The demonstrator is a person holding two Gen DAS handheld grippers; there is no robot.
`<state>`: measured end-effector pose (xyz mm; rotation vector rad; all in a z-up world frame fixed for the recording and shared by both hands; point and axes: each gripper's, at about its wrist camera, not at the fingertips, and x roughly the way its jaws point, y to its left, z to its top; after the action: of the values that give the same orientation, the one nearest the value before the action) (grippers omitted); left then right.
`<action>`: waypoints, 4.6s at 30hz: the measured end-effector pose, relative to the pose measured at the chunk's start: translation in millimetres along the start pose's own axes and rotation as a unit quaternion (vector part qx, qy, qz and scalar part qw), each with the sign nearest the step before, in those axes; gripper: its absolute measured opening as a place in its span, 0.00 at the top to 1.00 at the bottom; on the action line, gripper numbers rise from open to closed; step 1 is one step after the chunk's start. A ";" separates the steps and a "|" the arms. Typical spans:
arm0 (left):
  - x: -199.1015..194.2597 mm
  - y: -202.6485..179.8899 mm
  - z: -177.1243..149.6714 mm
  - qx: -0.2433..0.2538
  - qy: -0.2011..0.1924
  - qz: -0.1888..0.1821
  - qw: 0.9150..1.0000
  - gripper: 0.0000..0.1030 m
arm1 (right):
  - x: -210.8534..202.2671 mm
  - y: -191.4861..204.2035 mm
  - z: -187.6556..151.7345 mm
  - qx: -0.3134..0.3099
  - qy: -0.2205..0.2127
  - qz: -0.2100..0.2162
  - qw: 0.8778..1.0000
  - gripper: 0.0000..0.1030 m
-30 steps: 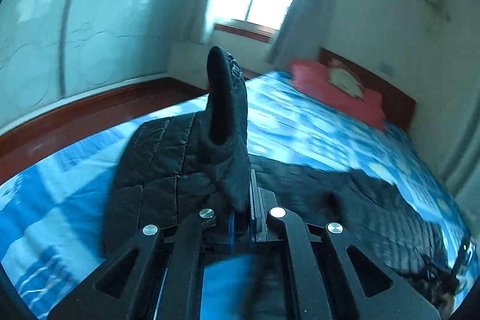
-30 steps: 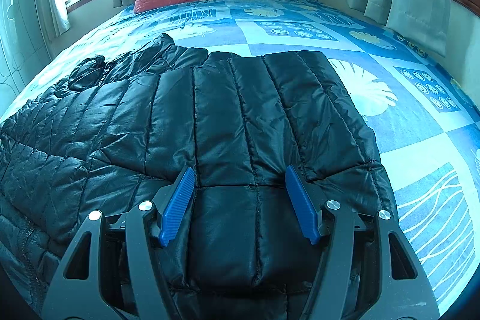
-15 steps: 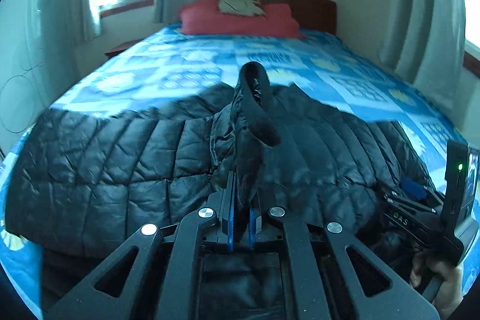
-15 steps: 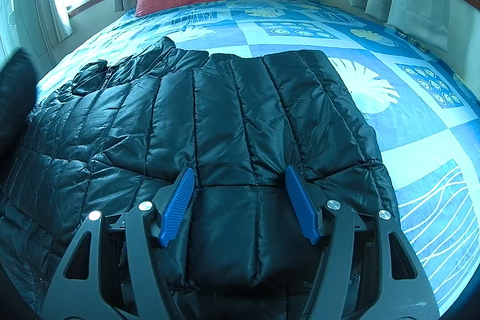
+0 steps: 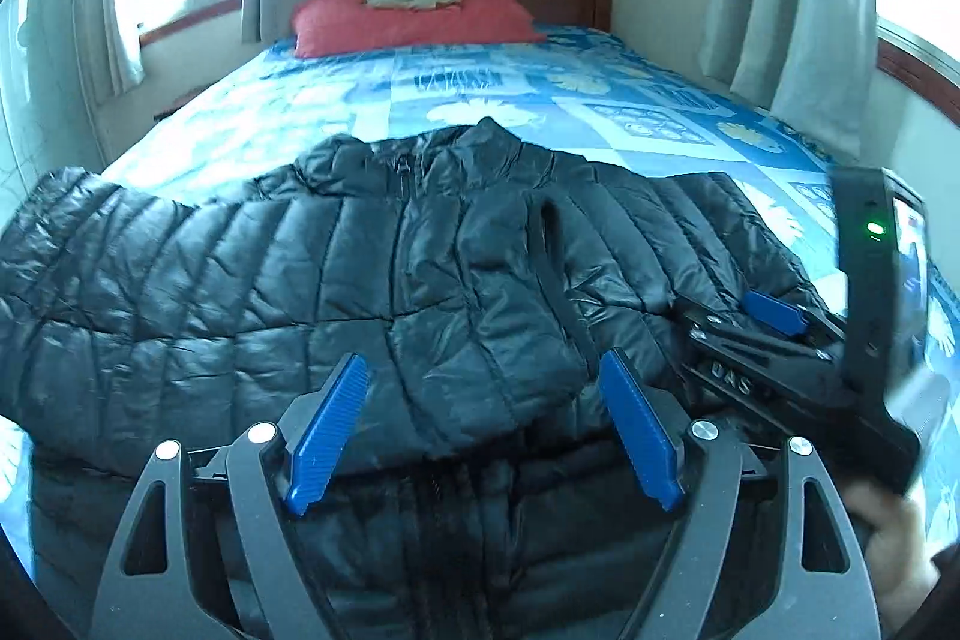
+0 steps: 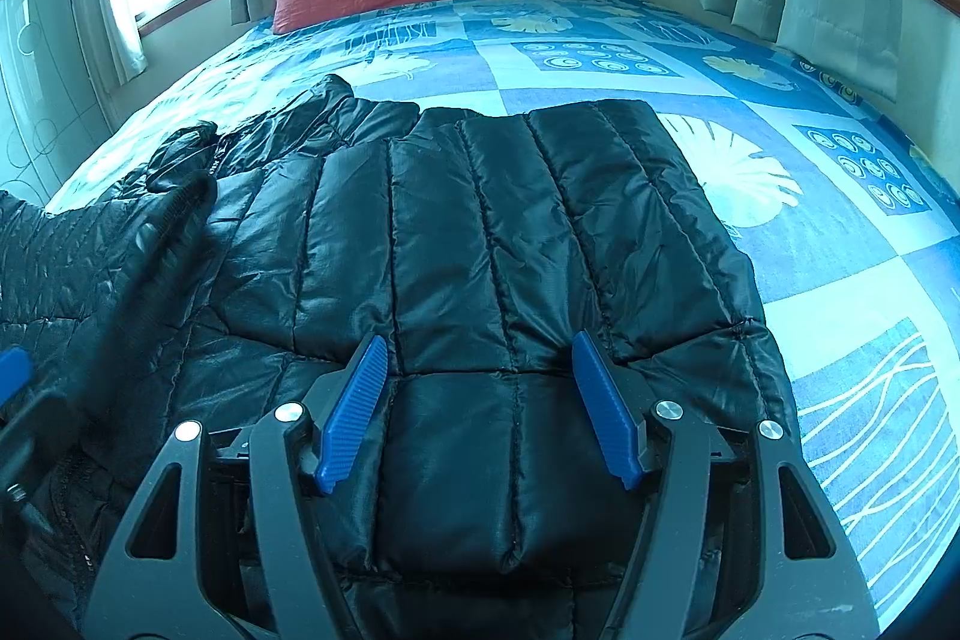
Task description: Fold large clothes
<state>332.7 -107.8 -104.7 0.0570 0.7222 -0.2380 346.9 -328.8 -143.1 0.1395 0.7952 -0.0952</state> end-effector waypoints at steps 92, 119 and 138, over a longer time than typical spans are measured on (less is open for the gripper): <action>49.1 260.7 39.6 -0.105 0.072 0.141 0.982 0.20 | -0.2 16.1 42.0 -0.027 0.004 0.013 1.000 0.40; -222.1 203.7 -228.1 -0.201 0.117 -0.027 0.972 0.20 | -249.8 -90.4 -237.1 0.043 0.111 0.028 0.992 0.34; -247.0 190.0 -257.3 -0.281 0.095 -0.121 0.947 0.30 | -291.6 -94.1 -275.7 0.140 0.101 0.138 0.975 0.57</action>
<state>31.7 159.6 -140.3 -0.5623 0.9675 -0.2546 -63.3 -367.9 -133.2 0.5311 0.9563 0.0722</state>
